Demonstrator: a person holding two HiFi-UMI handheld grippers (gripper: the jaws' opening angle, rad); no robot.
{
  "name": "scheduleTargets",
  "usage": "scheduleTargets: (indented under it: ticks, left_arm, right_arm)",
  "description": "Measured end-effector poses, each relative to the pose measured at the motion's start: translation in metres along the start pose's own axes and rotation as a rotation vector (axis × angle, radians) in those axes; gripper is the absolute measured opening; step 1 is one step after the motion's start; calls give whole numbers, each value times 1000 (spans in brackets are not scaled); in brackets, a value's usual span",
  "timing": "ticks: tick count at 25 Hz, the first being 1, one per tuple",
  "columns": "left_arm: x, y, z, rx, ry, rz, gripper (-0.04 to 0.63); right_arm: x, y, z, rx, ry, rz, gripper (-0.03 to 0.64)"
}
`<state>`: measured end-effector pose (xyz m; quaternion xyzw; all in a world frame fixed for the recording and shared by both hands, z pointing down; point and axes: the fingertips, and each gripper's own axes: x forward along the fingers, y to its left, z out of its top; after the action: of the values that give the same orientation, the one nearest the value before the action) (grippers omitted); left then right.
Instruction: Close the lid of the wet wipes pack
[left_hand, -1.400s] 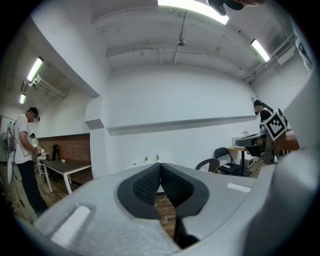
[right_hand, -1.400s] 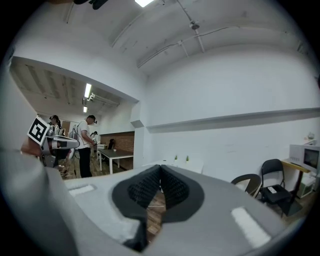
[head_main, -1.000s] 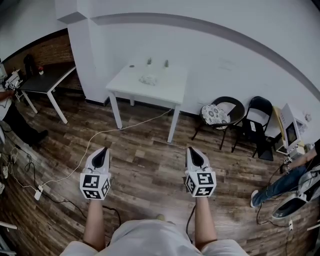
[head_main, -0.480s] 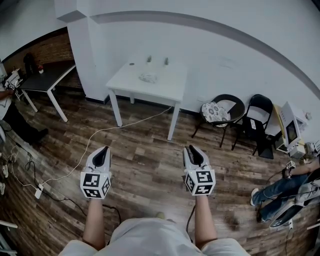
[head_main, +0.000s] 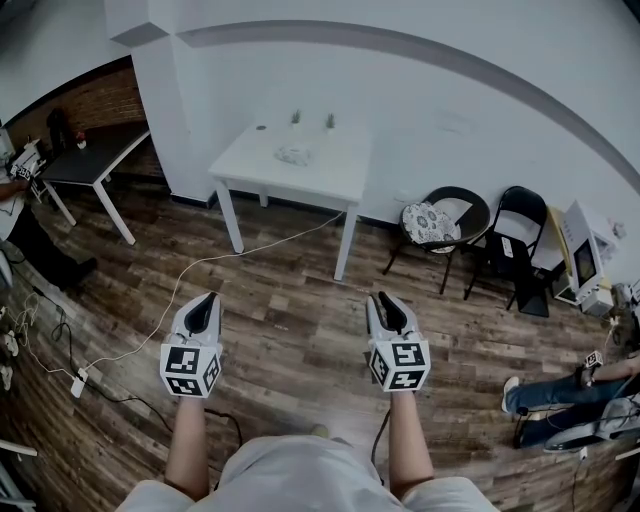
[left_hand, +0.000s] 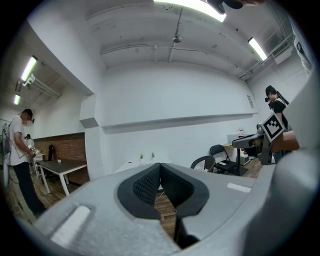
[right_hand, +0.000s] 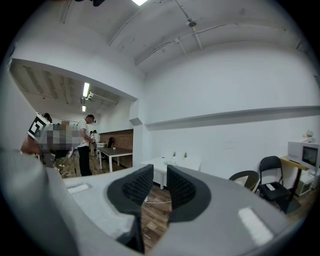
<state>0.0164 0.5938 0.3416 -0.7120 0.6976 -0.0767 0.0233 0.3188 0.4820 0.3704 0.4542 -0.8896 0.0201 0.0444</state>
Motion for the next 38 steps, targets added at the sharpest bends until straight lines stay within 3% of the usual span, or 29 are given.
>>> scheduleTargets:
  ticks: [22,30,38]
  left_arm:
    - [55,-56,3,13,2,31,8]
    - [95,-36,-14,1,7,38,8]
    - [178,27,-29,-26,31,39,8]
  right_arm:
    - [20,-85,-13,26,-1,19,89]
    - [67,-88,-22,20,8,34,89]
    - [167,-92,-12,12,18,23,89]
